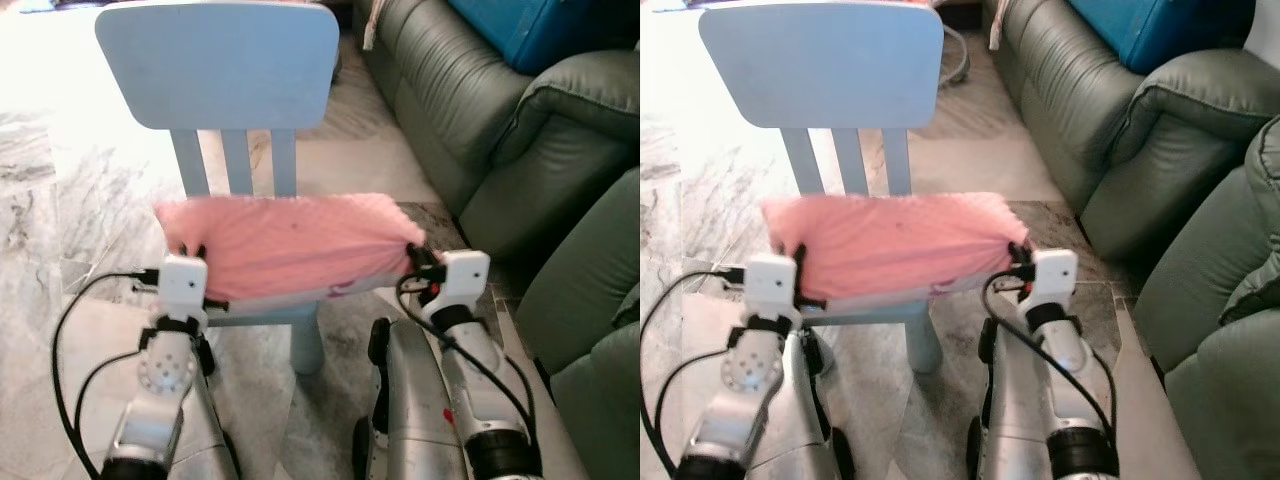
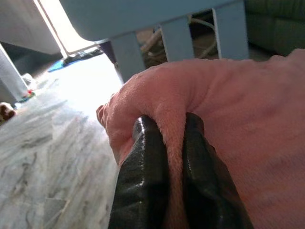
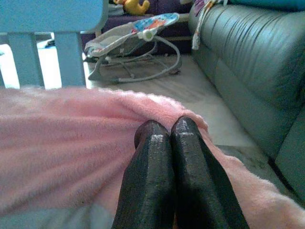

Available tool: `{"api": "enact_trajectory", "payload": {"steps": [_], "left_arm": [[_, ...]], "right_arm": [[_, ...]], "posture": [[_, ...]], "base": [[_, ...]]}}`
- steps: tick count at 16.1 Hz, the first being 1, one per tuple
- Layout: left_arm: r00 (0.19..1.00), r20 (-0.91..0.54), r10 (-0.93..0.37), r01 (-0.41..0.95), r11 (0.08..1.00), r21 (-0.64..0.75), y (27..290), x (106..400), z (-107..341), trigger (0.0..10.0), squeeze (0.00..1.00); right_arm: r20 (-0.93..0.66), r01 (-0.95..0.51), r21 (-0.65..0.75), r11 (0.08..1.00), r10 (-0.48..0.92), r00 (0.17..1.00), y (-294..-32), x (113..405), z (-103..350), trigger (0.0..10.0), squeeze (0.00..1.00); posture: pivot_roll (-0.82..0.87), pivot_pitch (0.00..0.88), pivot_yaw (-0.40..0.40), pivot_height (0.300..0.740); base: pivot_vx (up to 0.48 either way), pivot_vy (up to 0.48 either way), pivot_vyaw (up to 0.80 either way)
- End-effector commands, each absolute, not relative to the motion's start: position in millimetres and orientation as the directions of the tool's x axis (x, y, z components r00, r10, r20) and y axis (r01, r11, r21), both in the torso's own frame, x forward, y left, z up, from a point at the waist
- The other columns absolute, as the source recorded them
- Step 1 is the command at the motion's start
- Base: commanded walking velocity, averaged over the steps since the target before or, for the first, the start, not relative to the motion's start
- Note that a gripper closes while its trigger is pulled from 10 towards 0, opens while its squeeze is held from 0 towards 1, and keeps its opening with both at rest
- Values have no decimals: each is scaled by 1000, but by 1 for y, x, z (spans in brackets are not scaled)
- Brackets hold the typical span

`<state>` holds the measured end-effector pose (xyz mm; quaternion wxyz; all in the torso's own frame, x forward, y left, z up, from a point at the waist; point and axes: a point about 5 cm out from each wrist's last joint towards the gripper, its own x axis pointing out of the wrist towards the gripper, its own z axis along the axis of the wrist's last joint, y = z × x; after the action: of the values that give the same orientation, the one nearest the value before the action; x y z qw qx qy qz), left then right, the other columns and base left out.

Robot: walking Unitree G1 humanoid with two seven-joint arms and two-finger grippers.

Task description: Move the pillow to the sofa

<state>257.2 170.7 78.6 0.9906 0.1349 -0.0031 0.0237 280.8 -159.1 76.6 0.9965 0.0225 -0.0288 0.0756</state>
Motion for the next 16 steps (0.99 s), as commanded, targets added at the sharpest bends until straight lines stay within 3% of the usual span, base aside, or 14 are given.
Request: {"api": "enact_trajectory", "payload": {"steps": [1,7,16], "left_arm": [[999,43,30,-41,960,278,169,256,89,10000,0],[999,37,15,-23,976,219,157,244,99,10000,0],[999,37,15,-23,976,219,157,244,99,10000,0]], "right_arm": [[70,-106,52,993,102,992,-169,278,84,10000,0],[54,-99,65,993,96,994,-168,258,89,10000,0],[54,-99,65,993,96,994,-168,258,89,10000,0]], "posture": [[24,0,-23,435],[23,0,-32,504],[23,0,-32,504]], "base": [[0,0,0],[0,0,0],[0,0,0]]}}
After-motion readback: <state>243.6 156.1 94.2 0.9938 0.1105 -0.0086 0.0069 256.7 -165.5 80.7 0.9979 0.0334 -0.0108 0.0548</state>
